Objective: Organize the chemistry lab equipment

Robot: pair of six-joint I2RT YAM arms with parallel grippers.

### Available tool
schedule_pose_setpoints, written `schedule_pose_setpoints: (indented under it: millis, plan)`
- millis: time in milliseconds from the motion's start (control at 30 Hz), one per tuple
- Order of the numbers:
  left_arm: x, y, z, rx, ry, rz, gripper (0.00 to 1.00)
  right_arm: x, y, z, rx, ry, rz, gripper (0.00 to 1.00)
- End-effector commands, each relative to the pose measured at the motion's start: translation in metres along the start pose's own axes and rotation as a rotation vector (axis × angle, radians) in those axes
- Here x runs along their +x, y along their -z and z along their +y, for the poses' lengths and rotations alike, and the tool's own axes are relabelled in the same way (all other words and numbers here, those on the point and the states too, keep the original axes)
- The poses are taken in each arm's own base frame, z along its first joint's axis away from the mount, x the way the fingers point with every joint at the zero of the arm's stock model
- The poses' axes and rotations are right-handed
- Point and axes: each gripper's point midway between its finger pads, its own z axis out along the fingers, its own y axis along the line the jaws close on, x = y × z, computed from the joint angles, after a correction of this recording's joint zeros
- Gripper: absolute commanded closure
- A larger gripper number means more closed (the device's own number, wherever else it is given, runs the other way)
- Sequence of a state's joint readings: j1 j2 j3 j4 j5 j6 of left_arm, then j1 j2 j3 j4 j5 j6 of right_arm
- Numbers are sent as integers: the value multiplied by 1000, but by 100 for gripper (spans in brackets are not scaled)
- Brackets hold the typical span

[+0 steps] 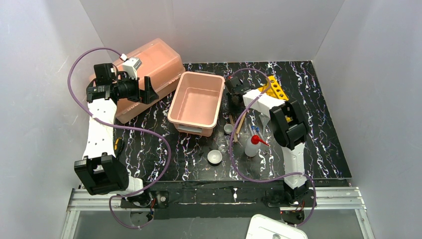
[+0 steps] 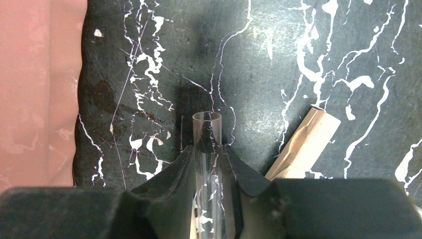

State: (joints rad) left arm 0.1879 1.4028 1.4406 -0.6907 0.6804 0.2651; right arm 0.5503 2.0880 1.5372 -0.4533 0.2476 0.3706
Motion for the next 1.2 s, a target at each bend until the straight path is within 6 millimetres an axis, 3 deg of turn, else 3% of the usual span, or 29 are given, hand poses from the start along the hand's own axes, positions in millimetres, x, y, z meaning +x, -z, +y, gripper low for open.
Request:
schedule_pose_setpoints:
  millis: [0, 133, 333, 567, 700, 767, 900, 967, 1067, 1167]
  plan:
    - [-5, 10, -7, 6, -18, -12, 1, -8, -1, -4, 20, -26, -24, 76]
    - [-5, 9, -8, 8, 4, -12, 1, -19, 5, -3, 0, -32, -53, 83]
    - [-2, 0, -17, 48, 53, -55, 1, -45, 44, 3, -58, -66, -154, 87]
    - [-33, -10, -44, 107, 13, -90, 1, -65, 101, 8, -159, -138, -295, 91]
    - [-59, -16, -72, 184, 48, -153, 1, -72, 137, 16, -246, -166, -380, 91]
    - [-61, -22, -98, 260, 83, -150, 1, -78, 157, 18, -284, -174, -432, 91]
    - [-41, -27, -152, 409, 86, -89, 1, -90, 202, 29, -381, -166, -524, 91]
    - [-36, -17, -177, 485, 50, -82, 1, -98, 235, 38, -443, -155, -597, 90]
    - [-48, 8, -210, 607, -2, -89, 1, -107, 291, 56, -545, -125, -732, 86]
    - [-56, 16, -225, 661, 9, -79, 1, -111, 345, 70, -647, -112, -851, 87]
